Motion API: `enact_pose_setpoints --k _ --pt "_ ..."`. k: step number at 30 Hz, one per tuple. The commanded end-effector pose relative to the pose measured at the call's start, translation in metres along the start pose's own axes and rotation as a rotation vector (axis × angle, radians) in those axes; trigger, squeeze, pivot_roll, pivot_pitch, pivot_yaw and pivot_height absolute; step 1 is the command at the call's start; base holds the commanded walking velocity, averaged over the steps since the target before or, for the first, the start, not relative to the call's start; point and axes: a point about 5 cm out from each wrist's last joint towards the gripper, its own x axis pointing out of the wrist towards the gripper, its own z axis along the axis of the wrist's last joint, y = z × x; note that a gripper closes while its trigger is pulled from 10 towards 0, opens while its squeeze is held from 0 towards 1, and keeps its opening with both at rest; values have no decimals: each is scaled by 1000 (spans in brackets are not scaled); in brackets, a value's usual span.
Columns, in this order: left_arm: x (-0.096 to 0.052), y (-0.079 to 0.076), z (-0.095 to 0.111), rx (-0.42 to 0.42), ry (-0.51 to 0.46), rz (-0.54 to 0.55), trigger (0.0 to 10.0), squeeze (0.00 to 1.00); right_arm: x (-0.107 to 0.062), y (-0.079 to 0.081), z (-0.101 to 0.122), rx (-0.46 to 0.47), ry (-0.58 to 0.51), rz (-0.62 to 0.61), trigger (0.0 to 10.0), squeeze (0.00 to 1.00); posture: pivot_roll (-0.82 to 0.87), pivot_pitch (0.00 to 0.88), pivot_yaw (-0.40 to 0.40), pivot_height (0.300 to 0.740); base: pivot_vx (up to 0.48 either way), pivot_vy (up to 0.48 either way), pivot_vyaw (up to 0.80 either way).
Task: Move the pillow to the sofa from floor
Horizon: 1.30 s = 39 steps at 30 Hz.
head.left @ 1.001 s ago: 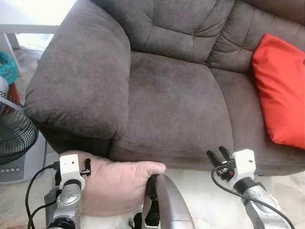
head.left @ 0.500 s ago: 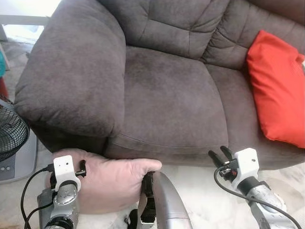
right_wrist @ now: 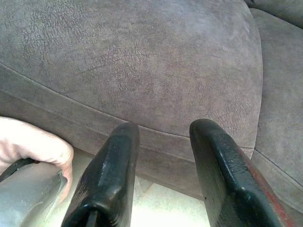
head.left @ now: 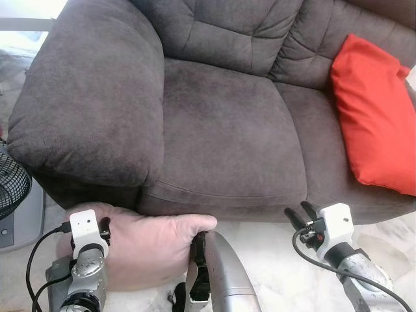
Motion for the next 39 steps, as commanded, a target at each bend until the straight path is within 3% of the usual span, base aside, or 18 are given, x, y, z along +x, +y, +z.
enact_pose_setpoints --k 1,39 --pt "-4 -6 -11 -17 47 -9 0 0 -8 -10 -2 -8 19 -28 10000 0 -82 218 -400 514 0 0 0" --pt "-4 -10 -4 19 -12 -57 0 0 0 1 -6 23 11 -26 10000 0 -53 199 -370 514 0 0 0"
